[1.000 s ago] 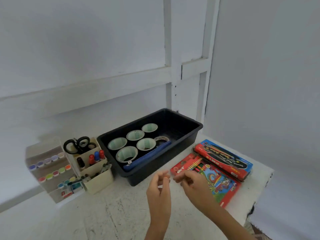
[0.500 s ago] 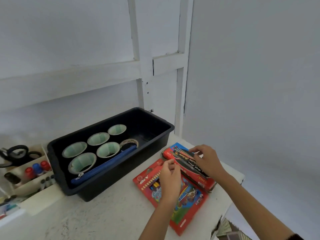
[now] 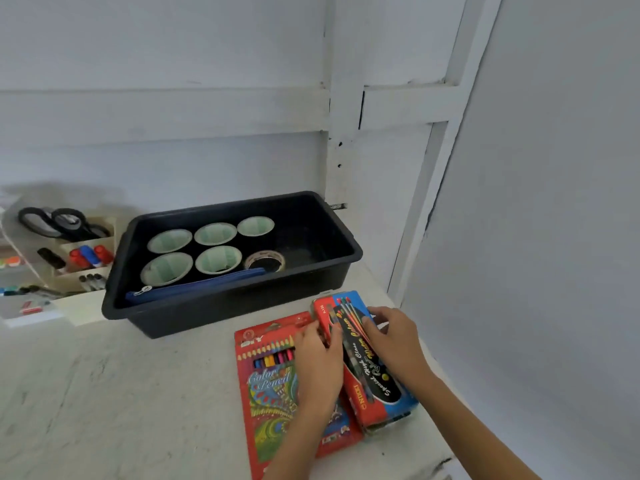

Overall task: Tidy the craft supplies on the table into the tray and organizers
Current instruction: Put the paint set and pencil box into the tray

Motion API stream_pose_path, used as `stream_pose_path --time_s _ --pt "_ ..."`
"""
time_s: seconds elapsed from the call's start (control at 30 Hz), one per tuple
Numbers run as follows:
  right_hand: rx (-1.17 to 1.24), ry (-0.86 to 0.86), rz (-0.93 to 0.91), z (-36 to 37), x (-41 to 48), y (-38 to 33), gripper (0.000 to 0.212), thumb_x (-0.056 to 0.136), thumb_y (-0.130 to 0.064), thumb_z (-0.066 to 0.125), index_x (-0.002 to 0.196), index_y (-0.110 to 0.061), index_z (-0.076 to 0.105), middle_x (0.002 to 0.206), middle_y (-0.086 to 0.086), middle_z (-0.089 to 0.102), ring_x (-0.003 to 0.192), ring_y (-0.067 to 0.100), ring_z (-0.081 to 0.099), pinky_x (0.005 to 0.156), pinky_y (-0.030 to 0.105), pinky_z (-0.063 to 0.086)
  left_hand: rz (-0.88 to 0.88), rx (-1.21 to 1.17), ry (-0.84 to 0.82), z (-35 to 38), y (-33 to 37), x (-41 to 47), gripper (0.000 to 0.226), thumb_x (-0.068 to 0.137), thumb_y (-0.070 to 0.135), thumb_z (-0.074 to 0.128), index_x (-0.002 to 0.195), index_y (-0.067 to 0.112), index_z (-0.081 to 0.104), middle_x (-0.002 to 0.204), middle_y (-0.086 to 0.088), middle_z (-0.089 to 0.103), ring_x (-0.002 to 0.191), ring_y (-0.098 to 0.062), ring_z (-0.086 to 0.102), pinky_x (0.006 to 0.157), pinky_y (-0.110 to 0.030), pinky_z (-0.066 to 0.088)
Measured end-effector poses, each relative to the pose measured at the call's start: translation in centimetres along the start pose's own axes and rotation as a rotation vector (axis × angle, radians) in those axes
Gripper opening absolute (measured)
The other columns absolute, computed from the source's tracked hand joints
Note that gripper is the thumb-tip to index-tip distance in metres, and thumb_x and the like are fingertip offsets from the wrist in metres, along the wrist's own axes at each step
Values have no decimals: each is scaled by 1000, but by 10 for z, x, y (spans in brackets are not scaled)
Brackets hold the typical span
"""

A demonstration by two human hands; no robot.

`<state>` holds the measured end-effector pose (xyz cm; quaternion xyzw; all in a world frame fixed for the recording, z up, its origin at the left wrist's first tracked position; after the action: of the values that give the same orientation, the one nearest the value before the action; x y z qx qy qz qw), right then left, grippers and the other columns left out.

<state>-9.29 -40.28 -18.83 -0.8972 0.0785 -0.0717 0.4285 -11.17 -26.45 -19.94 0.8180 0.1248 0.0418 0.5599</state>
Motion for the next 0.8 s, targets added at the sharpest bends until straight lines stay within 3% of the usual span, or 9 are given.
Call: stream_pose_path --time_s 0.1,0.17,0.3,0.43,0.53,0.63,0.8 --pt "-29 8 -32 3 -1 -1 32 94 -31 53 120 -15 59 100 -3 56 74 2 56 61 5 34 -15 30 57 -1 4 -5 37 94 35 51 124 13 52 116 -4 52 91 -9 55 77 -22 50" --pt "-45 37 -52 3 -3 -6 29 94 -30 52 118 -15 60 95 -4 52 73 1 54 60 5 32 -11 22 82 -4 7 -8 42 94 33 51 131 13 49 118 -4 51 91 -7 54 71 -13 47" --pt "28 38 -109 12 -8 -24 21 94 -25 53 108 -14 63 91 0 55 78 9 59 66 15 45 -9 -15 134 -23 6 -9 34 96 33 46 126 16 52 117 -2 48 82 1 50 58 0 41" --pt "89 -89 -155 35 -14 -45 16 92 -21 55 105 -19 65 92 -1 62 82 6 60 64 12 43 -28 -46 207 -54 -12 -3 31 93 42 46 108 18 58 105 -2 53 83 -11 63 63 -15 52" --pt "129 -157 -191 56 -25 -55 19 93 -18 53 110 -21 62 96 -5 62 80 0 58 62 7 43 -52 -2 275 -77 -25 -5 15 95 33 49 105 22 52 100 -1 47 80 -8 59 54 -9 42" --pt "146 -189 -183 72 -36 -58 24 94 -15 53 117 -17 60 100 -7 57 83 0 55 69 7 44 -49 33 338 -91 -35 -11 8 94 29 52 100 24 51 92 2 46 75 -5 56 57 -9 38" --pt "122 -196 -215 84 -48 -55 29 93 -19 55 122 -21 57 103 -12 52 100 6 55 91 29 51 -48 133 431 -93 -56 -13 32 91 32 56 114 10 62 90 5 47 86 -11 56 70 -24 49"
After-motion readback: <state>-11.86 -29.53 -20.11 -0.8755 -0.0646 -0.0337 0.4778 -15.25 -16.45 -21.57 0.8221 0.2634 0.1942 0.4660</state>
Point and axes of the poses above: each hand's wrist, its own x-axis towards the middle knuckle, its own z-axis out of the palm, y = z × x, the point moved 4 cm from there along x, towards the middle knuckle
